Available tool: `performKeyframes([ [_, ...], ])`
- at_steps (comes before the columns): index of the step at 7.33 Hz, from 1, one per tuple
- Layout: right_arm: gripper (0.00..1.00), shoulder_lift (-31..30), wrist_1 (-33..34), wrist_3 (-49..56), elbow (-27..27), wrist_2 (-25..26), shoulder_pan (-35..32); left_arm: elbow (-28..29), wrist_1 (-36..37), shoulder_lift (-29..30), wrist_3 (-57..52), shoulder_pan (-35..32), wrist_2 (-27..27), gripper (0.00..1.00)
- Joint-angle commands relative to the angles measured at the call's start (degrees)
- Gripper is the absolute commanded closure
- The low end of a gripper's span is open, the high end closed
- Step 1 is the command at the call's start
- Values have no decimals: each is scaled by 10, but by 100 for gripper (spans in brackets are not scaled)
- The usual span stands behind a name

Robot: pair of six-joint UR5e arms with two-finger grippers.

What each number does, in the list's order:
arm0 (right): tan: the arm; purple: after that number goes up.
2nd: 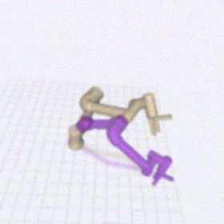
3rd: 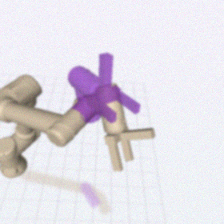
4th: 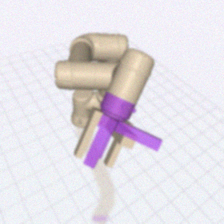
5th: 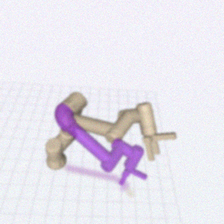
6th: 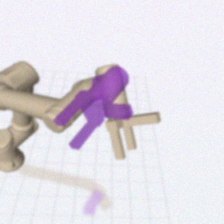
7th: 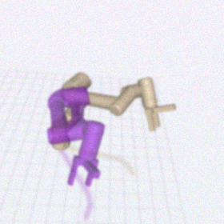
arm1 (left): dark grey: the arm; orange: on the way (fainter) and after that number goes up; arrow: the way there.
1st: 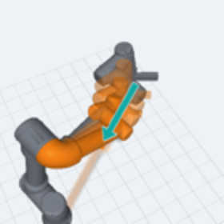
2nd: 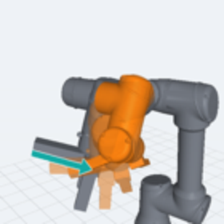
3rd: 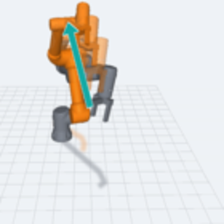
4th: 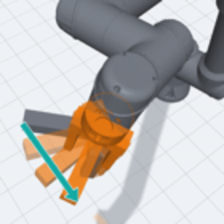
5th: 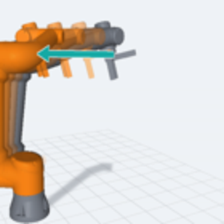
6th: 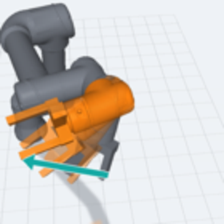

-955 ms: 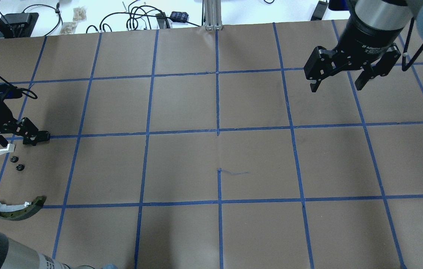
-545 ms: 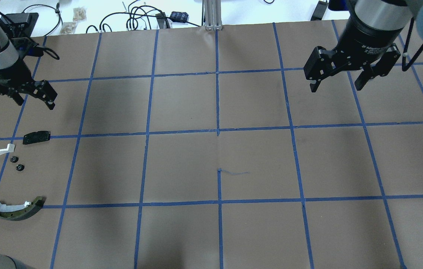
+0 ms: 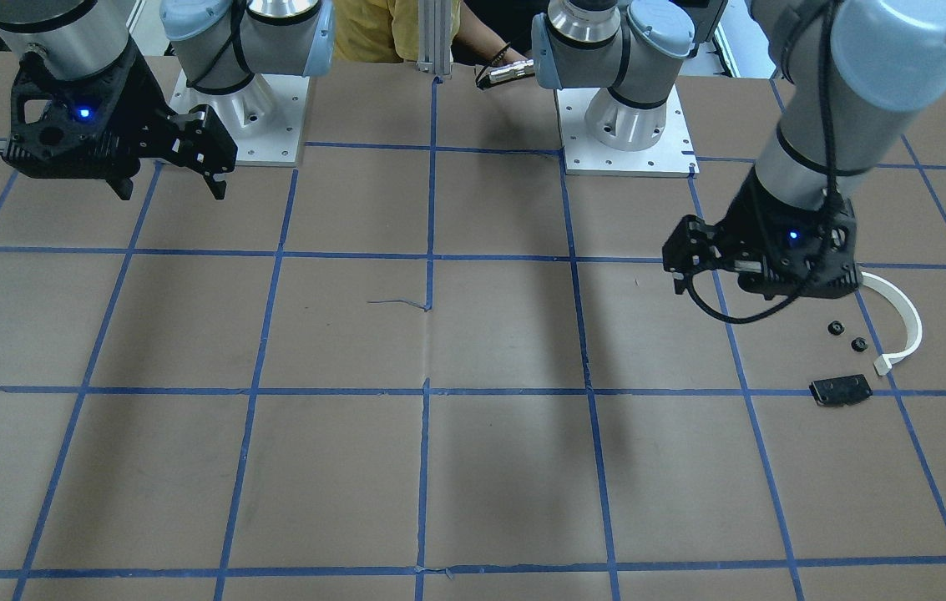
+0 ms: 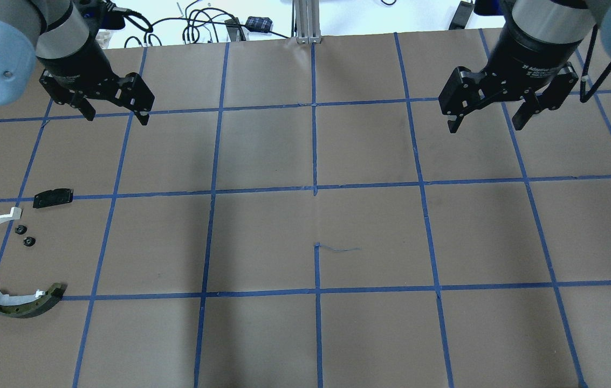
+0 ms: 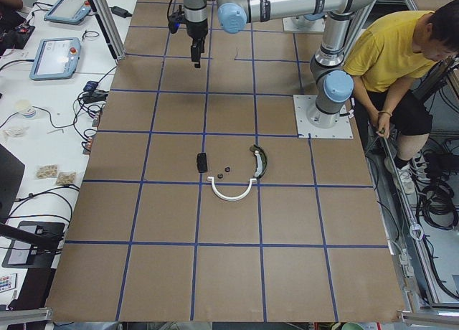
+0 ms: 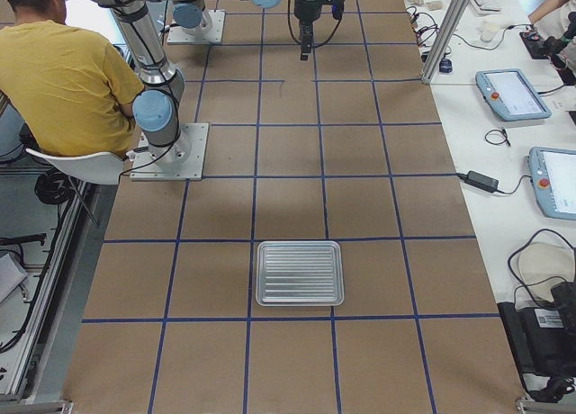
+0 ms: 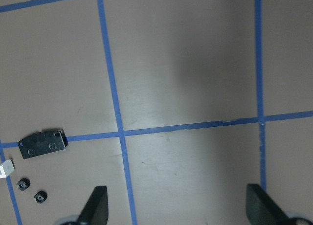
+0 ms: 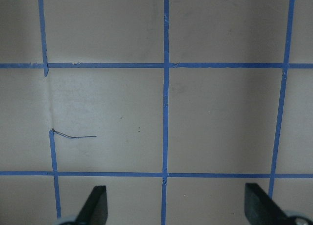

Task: Place bearing gear from tray to pile

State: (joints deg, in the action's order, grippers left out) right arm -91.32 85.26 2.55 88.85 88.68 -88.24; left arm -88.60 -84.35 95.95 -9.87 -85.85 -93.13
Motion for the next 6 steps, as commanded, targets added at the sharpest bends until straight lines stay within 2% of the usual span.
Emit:
performKeyframes([
  [1, 0, 0, 0, 0, 0, 0, 1, -16, -30, -35, 56, -41, 17, 0],
  [6, 0, 0, 6, 10, -1, 3, 2, -25, -80, -71, 37, -12, 12, 0],
])
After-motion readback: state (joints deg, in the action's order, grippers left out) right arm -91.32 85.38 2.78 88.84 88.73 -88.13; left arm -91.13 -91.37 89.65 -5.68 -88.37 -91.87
